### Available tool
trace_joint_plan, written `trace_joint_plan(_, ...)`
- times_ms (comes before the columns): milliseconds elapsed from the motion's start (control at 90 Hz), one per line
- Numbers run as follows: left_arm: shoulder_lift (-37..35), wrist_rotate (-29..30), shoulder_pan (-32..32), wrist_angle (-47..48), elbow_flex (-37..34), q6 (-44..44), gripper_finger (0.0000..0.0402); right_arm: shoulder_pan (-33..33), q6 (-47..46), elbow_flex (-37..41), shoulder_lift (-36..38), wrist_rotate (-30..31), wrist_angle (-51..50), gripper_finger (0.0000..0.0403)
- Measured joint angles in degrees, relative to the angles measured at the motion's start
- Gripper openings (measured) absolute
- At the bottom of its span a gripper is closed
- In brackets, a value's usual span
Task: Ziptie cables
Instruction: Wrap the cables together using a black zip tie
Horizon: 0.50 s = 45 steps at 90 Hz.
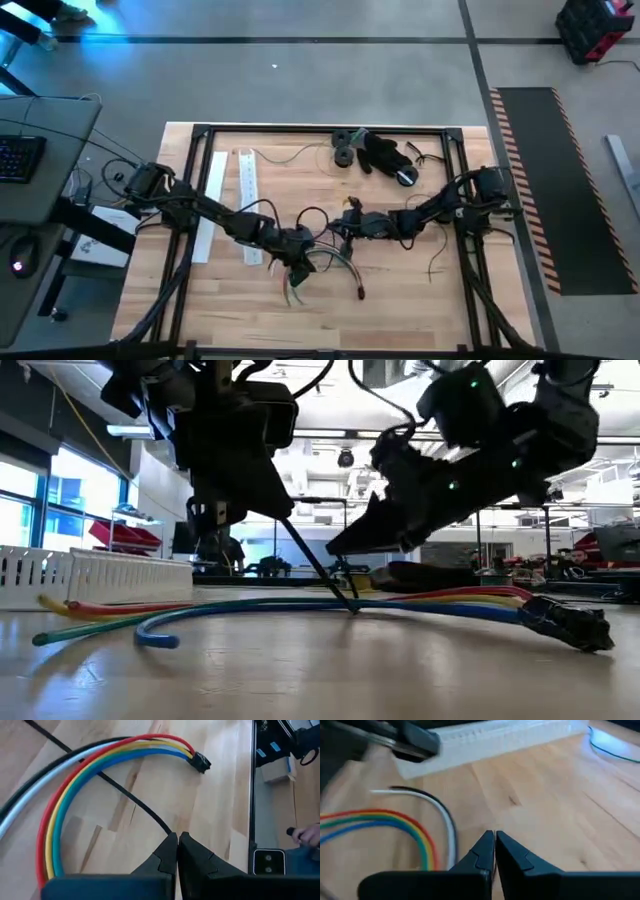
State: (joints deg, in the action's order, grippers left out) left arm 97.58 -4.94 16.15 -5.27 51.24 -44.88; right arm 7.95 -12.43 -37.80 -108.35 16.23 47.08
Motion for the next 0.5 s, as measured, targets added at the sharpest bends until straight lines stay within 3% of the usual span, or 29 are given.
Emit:
trace_joint_plan(200,0.0,1.5,-1.2,-2.5,0.0,0.1,0.0000,-2.2,2.7,-0.3,0.3,-0.3,7.6,0.0000)
trace_joint_plan(500,0.6,7.7,-1.1,-2.3,0.0,0.6,0.0000,-4.6,5.1,-2.6,0.3,-3.0,7.4,0.0000)
